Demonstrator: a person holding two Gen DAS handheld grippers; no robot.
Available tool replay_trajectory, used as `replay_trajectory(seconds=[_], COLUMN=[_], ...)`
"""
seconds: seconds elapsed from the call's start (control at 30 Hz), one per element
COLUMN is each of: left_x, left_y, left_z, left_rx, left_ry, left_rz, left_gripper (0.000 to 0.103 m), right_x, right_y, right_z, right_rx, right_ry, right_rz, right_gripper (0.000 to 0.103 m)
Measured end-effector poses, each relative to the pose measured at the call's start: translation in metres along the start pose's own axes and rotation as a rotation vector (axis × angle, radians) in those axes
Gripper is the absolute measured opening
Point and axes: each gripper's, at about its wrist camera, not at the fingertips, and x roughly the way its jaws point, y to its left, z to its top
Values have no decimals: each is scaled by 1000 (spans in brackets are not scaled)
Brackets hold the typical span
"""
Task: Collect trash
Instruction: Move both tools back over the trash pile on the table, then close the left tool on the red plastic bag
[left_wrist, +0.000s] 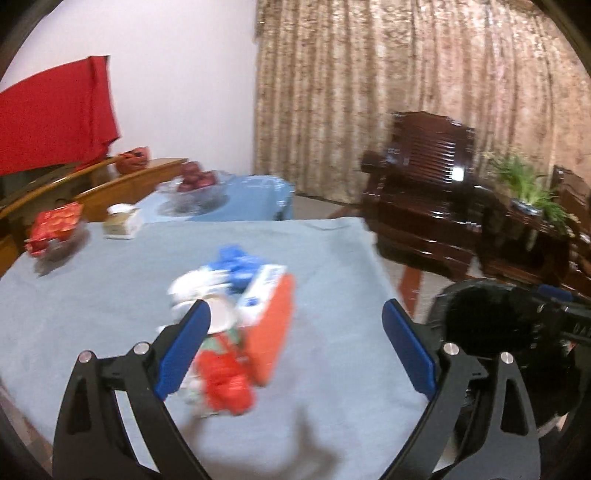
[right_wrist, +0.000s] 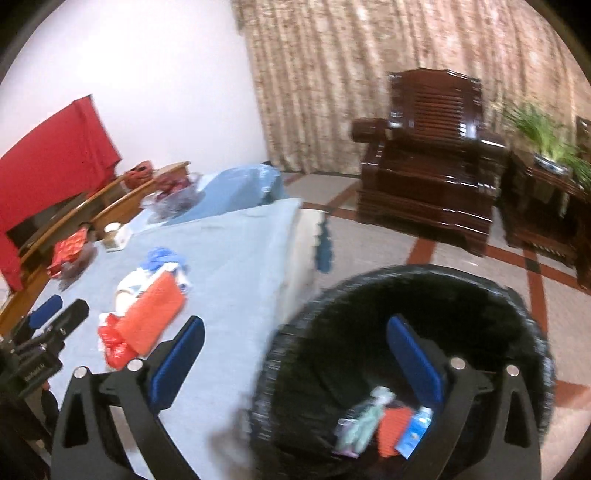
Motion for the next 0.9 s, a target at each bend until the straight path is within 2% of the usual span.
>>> replay_trajectory(seconds=[0.17,0.3,0.4,0.53,0.67,0.9], left_x=[-4,-3,1,11,23,49], left_y=[46,68,79,84,81,60], left_z=[-15,-27,-40,-51,-60,-69], left_rx=[-47,-64,-73,-86,-92,-52], left_ry=[31,53,73,102,121,147], left_rz=[75,107,115,115,100,55], left_gripper=[91,91,85,85,84,66], right_x=[19,36,48,70,86,91], right_y=[47,79,93,107,111,97], right_z=[-3,-10,-16,-25,-33,-33], right_rx=[-70,-101,-115,-145,-163,-157], right_ry=[-6,-5,9,45,72,77], right_rz=[52,92,115,122,108,96], right_gripper=[97,97,90,81,80,78])
